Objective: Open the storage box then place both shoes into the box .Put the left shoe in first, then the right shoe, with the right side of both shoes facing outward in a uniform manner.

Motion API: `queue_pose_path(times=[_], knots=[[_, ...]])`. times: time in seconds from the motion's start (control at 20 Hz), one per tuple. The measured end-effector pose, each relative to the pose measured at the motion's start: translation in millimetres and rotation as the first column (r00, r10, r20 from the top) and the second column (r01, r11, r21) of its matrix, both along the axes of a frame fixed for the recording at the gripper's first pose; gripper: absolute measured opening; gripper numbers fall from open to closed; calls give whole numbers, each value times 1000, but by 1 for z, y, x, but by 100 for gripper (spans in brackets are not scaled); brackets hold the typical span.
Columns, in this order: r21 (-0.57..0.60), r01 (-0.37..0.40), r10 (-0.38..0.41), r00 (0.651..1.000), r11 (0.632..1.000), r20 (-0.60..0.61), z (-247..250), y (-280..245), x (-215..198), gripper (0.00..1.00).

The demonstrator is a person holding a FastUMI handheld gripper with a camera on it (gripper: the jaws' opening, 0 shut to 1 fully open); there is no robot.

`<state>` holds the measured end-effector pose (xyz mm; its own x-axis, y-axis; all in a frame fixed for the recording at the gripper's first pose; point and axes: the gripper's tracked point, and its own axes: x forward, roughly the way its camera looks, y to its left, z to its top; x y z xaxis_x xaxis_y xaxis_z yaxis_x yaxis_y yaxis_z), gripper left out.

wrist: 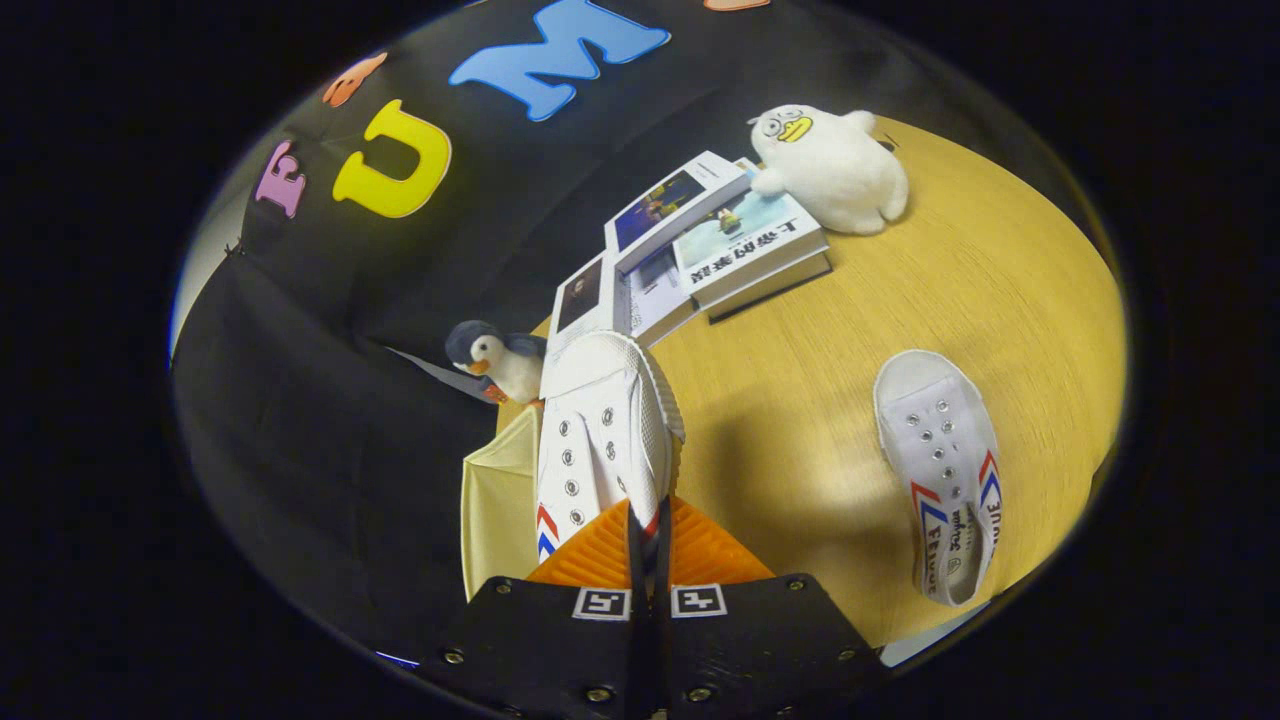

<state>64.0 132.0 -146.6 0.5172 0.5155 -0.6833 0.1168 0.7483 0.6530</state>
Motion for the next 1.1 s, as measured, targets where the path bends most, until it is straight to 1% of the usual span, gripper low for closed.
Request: queue_pose_path(times=[0.1, 0.25, 0.45, 0.75, 0.95, 1.1], knots=[[12, -26, 26, 999, 1000, 35, 18, 21, 6, 1], [-5, -71, 72, 995, 997, 71, 31, 52, 12, 1], [-24, -144, 146, 986, 989, 76, 29, 98, 11, 1], [-83, -249, 253, 967, 965, 33, -4, 163, -9, 1], [-114, -270, 270, 963, 956, -11, -30, 190, -18, 1], [-166, -286, 282, 958, 944, -47, -50, 205, -25, 0]])
